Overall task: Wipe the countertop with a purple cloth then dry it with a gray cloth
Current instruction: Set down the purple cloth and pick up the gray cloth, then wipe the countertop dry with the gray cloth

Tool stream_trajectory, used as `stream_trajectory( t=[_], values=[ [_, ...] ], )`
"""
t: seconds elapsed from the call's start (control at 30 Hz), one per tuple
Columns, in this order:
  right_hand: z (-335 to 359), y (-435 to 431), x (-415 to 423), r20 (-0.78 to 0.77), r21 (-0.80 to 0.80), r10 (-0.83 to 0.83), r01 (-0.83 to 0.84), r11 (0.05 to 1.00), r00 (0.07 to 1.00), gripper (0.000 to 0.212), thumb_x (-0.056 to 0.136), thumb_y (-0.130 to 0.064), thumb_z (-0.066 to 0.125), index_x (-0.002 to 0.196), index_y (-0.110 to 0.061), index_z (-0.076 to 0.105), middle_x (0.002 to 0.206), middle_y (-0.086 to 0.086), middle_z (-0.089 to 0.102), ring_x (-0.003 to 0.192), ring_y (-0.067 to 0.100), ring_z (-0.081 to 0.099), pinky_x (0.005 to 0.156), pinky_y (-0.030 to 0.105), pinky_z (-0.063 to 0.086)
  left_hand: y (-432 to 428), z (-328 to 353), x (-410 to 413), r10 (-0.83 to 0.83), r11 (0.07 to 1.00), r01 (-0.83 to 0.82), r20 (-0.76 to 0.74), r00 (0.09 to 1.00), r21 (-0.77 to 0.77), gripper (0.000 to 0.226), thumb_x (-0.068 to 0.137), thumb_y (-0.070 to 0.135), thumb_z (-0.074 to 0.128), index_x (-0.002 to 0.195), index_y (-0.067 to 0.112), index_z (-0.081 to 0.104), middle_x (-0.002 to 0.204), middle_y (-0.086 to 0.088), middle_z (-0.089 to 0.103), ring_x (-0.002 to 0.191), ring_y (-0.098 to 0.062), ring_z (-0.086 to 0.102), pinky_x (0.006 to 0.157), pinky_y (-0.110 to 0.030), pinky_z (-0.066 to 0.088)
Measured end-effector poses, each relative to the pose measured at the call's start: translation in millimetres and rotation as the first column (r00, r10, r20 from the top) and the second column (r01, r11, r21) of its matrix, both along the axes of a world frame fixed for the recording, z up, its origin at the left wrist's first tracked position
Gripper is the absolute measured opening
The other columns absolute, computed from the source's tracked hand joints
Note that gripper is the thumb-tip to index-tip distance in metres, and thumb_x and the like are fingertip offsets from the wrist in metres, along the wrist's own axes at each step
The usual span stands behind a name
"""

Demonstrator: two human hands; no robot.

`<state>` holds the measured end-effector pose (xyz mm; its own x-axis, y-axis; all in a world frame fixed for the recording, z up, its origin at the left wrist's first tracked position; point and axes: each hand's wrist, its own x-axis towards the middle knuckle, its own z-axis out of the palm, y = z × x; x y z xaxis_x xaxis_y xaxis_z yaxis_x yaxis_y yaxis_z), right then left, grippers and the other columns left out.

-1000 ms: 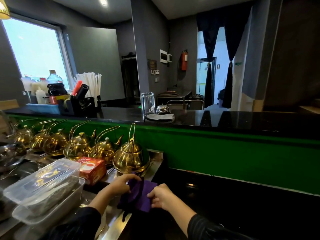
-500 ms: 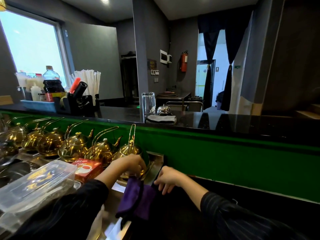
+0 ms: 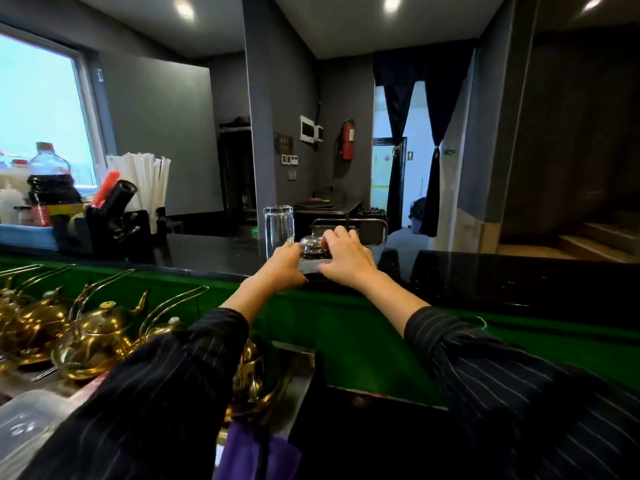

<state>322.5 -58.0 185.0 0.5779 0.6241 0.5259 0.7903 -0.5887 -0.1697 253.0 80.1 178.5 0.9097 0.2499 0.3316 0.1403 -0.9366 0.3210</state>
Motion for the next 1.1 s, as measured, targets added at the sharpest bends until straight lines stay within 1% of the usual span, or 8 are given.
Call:
stream_trajectory(
  t=[0.13, 0.23, 0.43, 0.57, 0.73, 0.93, 1.03, 1.1],
  values=[
    [-8, 11, 24, -0.197, -0.249, 0.034, -0.084, 0.965, 0.980, 0.082, 0.079, -0.048, 0.068, 0.143, -0.012, 0.033, 0.152, 0.007, 0.030, 0.142, 0.028, 0.026, 0.113, 0.059, 0.022, 10, -8, 19, -0.001, 0.999, 0.007, -0.135, 0.991, 0.047, 0.090, 0.075, 0.022, 0.074, 0.147, 0.005, 0.023, 0.148, -0.016, 0.038, 0.137, -0.031, 0.037, 0.113, -0.040, 0.033],
    [-25, 10, 27, -0.316, -0.350, 0.014, -0.131, 0.927, 0.949, 0.080, 0.087, -0.046, 0.060, 0.152, -0.022, 0.020, 0.158, 0.004, 0.029, 0.147, 0.025, 0.022, 0.117, 0.062, 0.005, 11, -17, 18, -0.004, 1.000, 0.005, -0.175, 0.985, 0.006, 0.080, 0.077, 0.023, 0.070, 0.145, 0.012, 0.029, 0.138, -0.014, 0.051, 0.125, -0.031, 0.050, 0.106, -0.042, 0.041],
    [-54, -10, 5, -0.002, -0.157, 0.032, -0.032, 0.987, 0.999, 0.048, 0.093, -0.026, 0.057, 0.139, -0.019, 0.045, 0.142, 0.001, 0.049, 0.136, 0.025, 0.038, 0.115, 0.059, 0.019, 9, -28, -1, -0.032, 0.984, 0.039, -0.043, 0.999, 0.176, 0.044, 0.083, 0.015, 0.058, 0.127, 0.021, 0.055, 0.123, -0.005, 0.063, 0.110, -0.025, 0.060, 0.091, -0.044, 0.052],
    [-45, -36, -5, -0.011, -0.064, 0.019, -0.019, 0.998, 1.000, 0.028, 0.090, -0.011, 0.052, 0.117, -0.017, 0.058, 0.117, 0.007, 0.060, 0.117, 0.029, 0.047, 0.099, 0.052, 0.039, -14, -30, -11, -0.072, 0.973, 0.050, 0.091, 0.993, 0.227, 0.029, 0.081, 0.011, 0.057, 0.108, 0.016, 0.062, 0.107, -0.006, 0.066, 0.099, -0.026, 0.063, 0.081, -0.044, 0.054],
    [-4, -93, -4, -0.212, 0.050, 0.072, -0.063, 0.997, 0.975, 0.014, 0.087, -0.015, 0.062, 0.098, -0.020, 0.068, 0.088, 0.006, 0.064, 0.086, 0.026, 0.060, 0.076, 0.039, 0.047, -58, -2, -12, -0.142, 0.989, 0.131, 0.208, 0.968, 0.069, 0.016, 0.078, 0.010, 0.058, 0.093, 0.010, 0.065, 0.089, -0.011, 0.068, 0.085, -0.029, 0.064, 0.073, -0.036, 0.052],
    [47, -188, -7, -0.252, 0.181, 0.003, 0.044, 0.983, 0.968, 0.009, 0.081, -0.012, 0.071, 0.078, -0.015, 0.064, 0.079, 0.006, 0.060, 0.081, 0.021, 0.056, 0.062, 0.029, 0.037, -138, 41, 13, -0.283, 0.935, 0.307, 0.151, 0.947, -0.175, 0.025, 0.072, 0.003, 0.061, 0.096, 0.008, 0.069, 0.093, -0.015, 0.070, 0.089, -0.025, 0.062, 0.076, -0.031, 0.047],
    [65, -237, -2, -0.269, 0.137, -0.070, 0.110, 0.984, 0.961, 0.027, 0.080, -0.014, 0.073, 0.068, -0.024, 0.051, 0.081, 0.004, 0.055, 0.085, 0.021, 0.053, 0.068, 0.032, 0.036, -191, 44, 29, -0.408, 0.858, 0.418, 0.099, 0.908, -0.297, 0.018, 0.066, 0.007, 0.062, 0.082, 0.013, 0.066, 0.084, -0.012, 0.067, 0.081, -0.023, 0.061, 0.078, -0.035, 0.051],
    [72, -271, 6, -0.317, 0.079, -0.098, 0.130, 0.988, 0.943, 0.016, 0.078, -0.014, 0.074, 0.073, -0.015, 0.059, 0.083, 0.011, 0.057, 0.084, 0.027, 0.055, 0.075, 0.037, 0.041, -230, 40, 41, -0.469, 0.810, 0.478, 0.114, 0.876, -0.339, 0.009, 0.068, 0.014, 0.065, 0.076, 0.016, 0.062, 0.077, -0.009, 0.063, 0.075, -0.020, 0.059, 0.073, -0.035, 0.050]
  ],
)
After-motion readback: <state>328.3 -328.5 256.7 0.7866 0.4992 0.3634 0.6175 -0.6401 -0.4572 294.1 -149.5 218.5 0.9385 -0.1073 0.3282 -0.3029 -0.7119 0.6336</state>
